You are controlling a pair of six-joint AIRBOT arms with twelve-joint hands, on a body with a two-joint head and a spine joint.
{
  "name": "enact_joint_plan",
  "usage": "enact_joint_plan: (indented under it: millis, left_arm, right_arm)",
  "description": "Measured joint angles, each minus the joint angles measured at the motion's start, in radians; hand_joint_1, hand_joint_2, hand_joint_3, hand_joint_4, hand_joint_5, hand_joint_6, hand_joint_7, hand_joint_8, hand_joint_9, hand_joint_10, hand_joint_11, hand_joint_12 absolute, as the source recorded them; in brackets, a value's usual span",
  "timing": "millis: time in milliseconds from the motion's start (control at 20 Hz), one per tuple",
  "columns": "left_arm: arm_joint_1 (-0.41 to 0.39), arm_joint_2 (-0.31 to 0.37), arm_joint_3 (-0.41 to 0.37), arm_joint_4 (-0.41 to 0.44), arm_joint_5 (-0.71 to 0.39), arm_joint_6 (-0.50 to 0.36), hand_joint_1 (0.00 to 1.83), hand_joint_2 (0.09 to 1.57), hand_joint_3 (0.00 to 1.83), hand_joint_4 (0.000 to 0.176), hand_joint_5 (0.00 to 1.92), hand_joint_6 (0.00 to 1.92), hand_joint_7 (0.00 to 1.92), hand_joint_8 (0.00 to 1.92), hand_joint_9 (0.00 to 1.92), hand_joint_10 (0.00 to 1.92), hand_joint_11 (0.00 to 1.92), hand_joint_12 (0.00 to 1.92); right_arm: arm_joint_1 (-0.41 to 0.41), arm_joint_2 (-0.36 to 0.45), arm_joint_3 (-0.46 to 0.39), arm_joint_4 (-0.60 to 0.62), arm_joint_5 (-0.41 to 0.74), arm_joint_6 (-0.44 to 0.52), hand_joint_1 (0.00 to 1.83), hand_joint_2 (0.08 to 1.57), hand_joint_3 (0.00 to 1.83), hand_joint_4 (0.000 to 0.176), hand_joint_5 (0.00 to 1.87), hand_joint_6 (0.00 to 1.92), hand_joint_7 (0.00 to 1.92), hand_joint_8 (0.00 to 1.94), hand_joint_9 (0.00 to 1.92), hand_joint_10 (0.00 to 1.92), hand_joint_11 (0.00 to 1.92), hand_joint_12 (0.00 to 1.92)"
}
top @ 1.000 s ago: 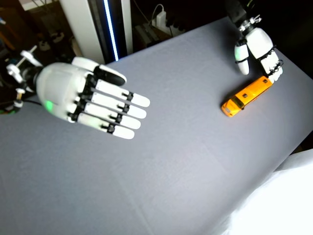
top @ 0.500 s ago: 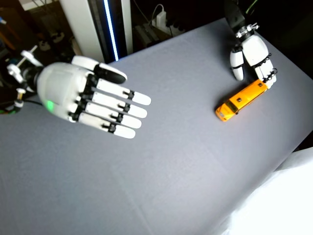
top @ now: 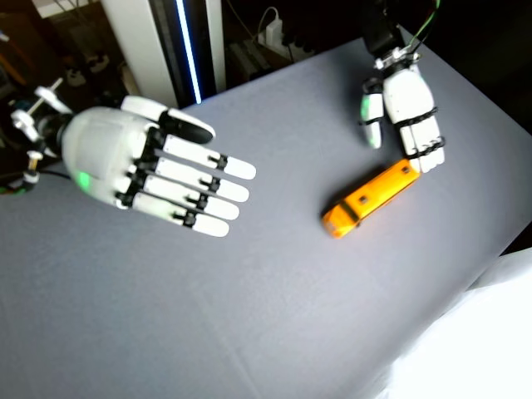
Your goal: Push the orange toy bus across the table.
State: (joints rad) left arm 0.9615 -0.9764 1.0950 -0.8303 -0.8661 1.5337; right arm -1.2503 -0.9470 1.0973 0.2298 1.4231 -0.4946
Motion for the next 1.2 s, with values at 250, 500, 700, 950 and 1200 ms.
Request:
enact_joint_plan:
  millis: [250, 500, 700, 950, 1200]
  left_arm:
    - [0.016, 0.068, -0.088, 0.093, -0.186, -0.146, 0.0, 1.56, 0.06, 0.0, 0.0, 0.0, 0.0, 0.0, 0.0, 0.0, 0.0, 0.0]
    - [0.053, 0.145, -0.194, 0.319, -0.453, -0.314, 0.0, 1.5, 0.0, 0.0, 0.08, 0.01, 0.08, 0.01, 0.05, 0.01, 0.04, 0.02]
    - [0.088, 0.156, -0.213, 0.411, -0.596, -0.407, 0.0, 1.56, 0.04, 0.0, 0.09, 0.0, 0.07, 0.01, 0.06, 0.0, 0.08, 0.05]
    - [0.114, 0.163, -0.237, 0.465, -0.673, -0.434, 0.0, 1.57, 0.06, 0.0, 0.01, 0.0, 0.0, 0.0, 0.0, 0.0, 0.0, 0.0]
    - [0.128, 0.163, -0.248, 0.448, -0.689, -0.44, 0.0, 1.51, 0.01, 0.0, 0.0, 0.0, 0.0, 0.0, 0.0, 0.0, 0.0, 0.0]
  right_arm:
    - [0.0, 0.0, 0.0, 0.001, 0.0, 0.0, 0.37, 1.39, 0.01, 0.0, 0.43, 0.0, 0.41, 0.0, 0.24, 0.01, 0.08, 0.14]
    - [0.0, 0.0, 0.002, 0.032, 0.061, 0.0, 0.43, 1.4, 0.0, 0.0, 0.44, 0.0, 0.37, 0.0, 0.23, 0.0, 0.08, 0.15]
    - [0.0, 0.006, 0.002, 0.056, 0.136, 0.0, 0.55, 1.43, 0.0, 0.0, 0.46, 0.0, 0.43, 0.0, 0.25, 0.0, 0.0, 0.33]
    - [0.0, 0.014, -0.01, 0.06, 0.213, 0.0, 0.52, 1.43, 0.0, 0.0, 0.47, 0.0, 0.42, 0.0, 0.31, 0.01, 0.1, 0.42]
    - [0.0, 0.015, -0.011, 0.059, 0.213, 0.0, 0.52, 1.44, 0.0, 0.0, 0.47, 0.0, 0.42, 0.0, 0.31, 0.0, 0.02, 0.54]
